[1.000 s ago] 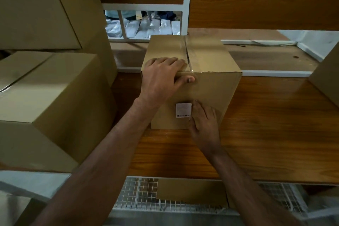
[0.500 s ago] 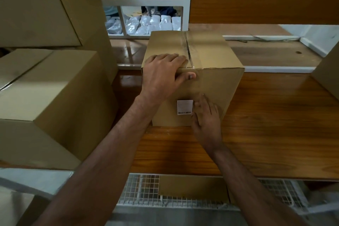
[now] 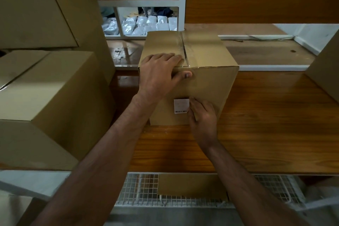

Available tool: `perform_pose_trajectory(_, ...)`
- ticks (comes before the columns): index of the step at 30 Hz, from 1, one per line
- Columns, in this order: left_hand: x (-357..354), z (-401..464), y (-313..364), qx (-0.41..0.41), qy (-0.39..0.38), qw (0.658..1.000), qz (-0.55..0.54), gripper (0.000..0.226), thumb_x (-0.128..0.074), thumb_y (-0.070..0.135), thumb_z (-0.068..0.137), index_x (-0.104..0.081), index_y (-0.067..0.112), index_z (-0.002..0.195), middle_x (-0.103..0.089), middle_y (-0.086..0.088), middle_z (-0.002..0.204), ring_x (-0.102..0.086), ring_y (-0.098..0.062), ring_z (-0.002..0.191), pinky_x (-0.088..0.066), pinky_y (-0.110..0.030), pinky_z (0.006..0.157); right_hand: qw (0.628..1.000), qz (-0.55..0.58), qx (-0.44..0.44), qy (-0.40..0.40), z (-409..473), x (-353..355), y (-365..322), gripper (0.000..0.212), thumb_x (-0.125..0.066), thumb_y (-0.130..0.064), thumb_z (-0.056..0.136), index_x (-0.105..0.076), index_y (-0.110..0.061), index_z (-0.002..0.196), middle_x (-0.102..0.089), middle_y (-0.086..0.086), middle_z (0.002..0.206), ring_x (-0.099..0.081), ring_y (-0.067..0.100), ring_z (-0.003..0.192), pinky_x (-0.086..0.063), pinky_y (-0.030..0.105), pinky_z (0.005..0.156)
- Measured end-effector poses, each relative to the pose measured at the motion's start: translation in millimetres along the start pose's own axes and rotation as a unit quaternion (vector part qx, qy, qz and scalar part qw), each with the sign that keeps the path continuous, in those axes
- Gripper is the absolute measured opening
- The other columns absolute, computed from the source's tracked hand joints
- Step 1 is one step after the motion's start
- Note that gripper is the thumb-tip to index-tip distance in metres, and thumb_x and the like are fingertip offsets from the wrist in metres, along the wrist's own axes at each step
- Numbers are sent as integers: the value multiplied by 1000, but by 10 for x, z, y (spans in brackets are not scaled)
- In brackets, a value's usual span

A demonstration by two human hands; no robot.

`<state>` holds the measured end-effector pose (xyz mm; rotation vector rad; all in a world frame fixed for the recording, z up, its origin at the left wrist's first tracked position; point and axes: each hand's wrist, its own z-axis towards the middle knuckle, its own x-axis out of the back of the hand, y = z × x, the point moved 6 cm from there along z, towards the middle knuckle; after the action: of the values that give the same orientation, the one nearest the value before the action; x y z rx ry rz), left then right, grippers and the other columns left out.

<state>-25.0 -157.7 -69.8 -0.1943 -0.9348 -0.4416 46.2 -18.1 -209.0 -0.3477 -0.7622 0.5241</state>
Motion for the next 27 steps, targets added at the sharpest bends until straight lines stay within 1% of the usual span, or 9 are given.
perform_pose_trajectory(2, -8, 1, 6, -1, 0, 1000, 0, 69, -42, 77, 89, -60, 28, 135, -64, 3, 136, -57, -20, 127, -36, -40, 108, 1000, 1, -6, 5, 19, -9, -9, 31, -61, -16, 94, -67, -6, 123, -66, 11, 111, -59, 29, 103, -52, 44, 85)
perform_pose_trajectory(6, -12, 2, -6, 2, -1, 1000, 5, 71, -41, 78, 88, -59, 29, 136, -63, 4, 137, -56, -20, 128, -35, -40, 108, 1000, 11, -15, 23, 47, 5, -33, 23, -66, -15, 93, -69, -9, 114, -68, 9, 108, -60, 26, 101, -52, 42, 82)
perform_pose_trajectory(10, -12, -7, -21, 5, -3, 1000, 4, 73, -38, 79, 88, -58, 28, 136, -63, 4, 137, -56, -20, 129, -35, -40, 108, 999, 11, -20, 44, 35, 11, -68, 17, -64, -15, 94, -71, -8, 108, -70, 9, 102, -62, 24, 96, -53, 41, 78)
perform_pose_trajectory(14, -10, -9, -24, 7, -1, 1000, 7, 73, -39, 79, 88, -58, 28, 136, -63, 3, 137, -56, -20, 128, -36, -41, 108, 999, 13, -22, 47, 33, 19, -86, 12, -65, -11, 93, -71, -7, 103, -71, 8, 97, -64, 25, 91, -54, 43, 74)
perform_pose_trajectory(19, -20, -10, -26, 4, 1, 1000, 6, 70, -42, 78, 88, -58, 28, 136, -63, 3, 137, -56, -20, 128, -36, -41, 108, 999, 16, -11, 45, 17, 83, -112, 5, -65, -7, 92, -70, -6, 94, -70, 8, 90, -63, 25, 85, -53, 41, 70)
perform_pose_trajectory(22, -23, -8, -24, 4, -1, 1000, 5, 70, -42, 77, 88, -58, 29, 136, -62, 4, 138, -56, -20, 129, -36, -41, 109, 999, 19, -13, 45, 10, 92, -116, 10, -66, -8, 92, -71, -6, 101, -70, 9, 95, -63, 25, 90, -54, 42, 74)
perform_pose_trajectory(25, -20, -4, -18, 5, 0, 1000, 8, 71, -40, 78, 88, -57, 29, 137, -62, 4, 139, -55, -19, 130, -35, -40, 108, 999, 25, -27, 37, 12, 79, -100, 27, -67, -12, 93, -66, -6, 120, -70, 9, 108, -62, 24, 102, -52, 35, 84)
perform_pose_trajectory(27, -25, -7, -19, 7, -1, 1000, 9, 71, -41, 78, 88, -57, 29, 138, -62, 4, 139, -55, -19, 130, -35, -40, 108, 998, 32, -38, 30, 29, 56, -88, 32, -67, -13, 93, -63, -6, 124, -69, 9, 112, -61, 23, 105, -50, 34, 88)
